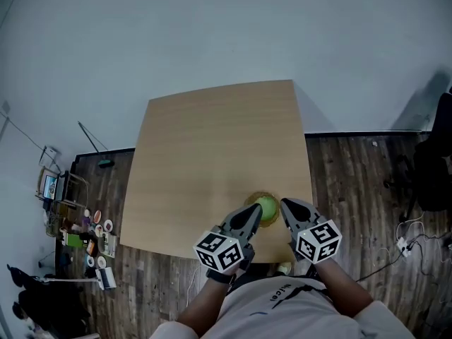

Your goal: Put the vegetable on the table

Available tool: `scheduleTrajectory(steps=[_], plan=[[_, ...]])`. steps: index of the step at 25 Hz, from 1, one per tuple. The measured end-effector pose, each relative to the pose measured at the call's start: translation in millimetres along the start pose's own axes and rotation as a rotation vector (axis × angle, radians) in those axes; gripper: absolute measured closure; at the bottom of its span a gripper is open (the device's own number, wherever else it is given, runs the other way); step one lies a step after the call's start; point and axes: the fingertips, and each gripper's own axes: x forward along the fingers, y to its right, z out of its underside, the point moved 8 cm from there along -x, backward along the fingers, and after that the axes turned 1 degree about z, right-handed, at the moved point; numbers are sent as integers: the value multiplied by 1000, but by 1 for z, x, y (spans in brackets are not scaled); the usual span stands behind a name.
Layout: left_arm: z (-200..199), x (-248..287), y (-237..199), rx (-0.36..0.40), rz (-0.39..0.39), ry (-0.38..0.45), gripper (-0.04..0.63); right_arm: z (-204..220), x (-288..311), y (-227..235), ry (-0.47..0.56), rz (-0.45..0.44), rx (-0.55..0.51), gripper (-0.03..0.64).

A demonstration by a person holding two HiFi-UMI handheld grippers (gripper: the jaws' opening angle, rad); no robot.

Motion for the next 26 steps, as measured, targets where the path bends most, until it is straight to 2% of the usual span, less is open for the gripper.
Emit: scheduleTrajectory(steps=[4,26], plan=[[3,-3,5,1,9,12,583,-2,-5,-7,8,-6,-38,603],[5,-1,6,5,29,4,583,1,-5,-11,6,5,-55,603]])
